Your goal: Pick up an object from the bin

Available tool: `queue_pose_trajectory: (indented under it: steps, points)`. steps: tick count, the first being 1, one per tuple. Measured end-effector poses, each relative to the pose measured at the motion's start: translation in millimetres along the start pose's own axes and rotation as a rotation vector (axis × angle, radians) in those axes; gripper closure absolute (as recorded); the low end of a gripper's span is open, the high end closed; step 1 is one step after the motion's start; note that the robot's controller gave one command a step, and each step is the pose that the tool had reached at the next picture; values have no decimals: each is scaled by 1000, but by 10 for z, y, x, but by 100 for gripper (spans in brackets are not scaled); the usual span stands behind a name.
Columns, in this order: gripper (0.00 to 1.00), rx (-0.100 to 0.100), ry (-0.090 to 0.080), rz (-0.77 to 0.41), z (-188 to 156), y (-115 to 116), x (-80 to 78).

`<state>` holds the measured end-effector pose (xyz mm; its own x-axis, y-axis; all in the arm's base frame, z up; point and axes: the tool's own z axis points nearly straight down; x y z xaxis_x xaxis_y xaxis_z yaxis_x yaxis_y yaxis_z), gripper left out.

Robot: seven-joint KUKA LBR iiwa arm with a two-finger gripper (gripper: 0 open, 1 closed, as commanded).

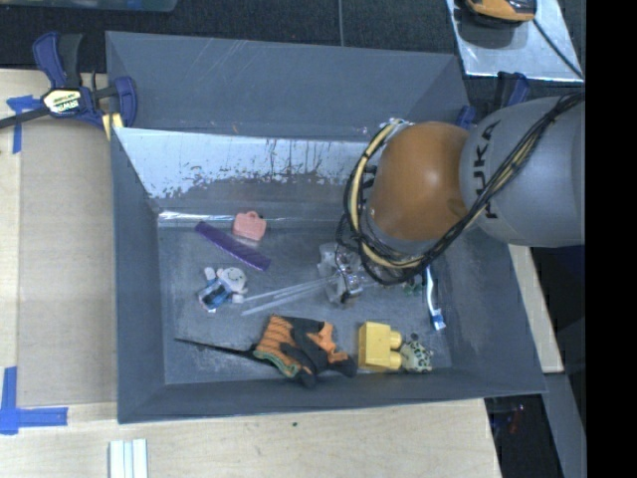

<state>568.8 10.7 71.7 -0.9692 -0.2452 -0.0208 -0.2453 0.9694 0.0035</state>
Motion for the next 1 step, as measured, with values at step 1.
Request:
queue_pose_trajectory:
  steps: [1]
  points:
    - [100, 0, 0, 2, -2, -2, 1]
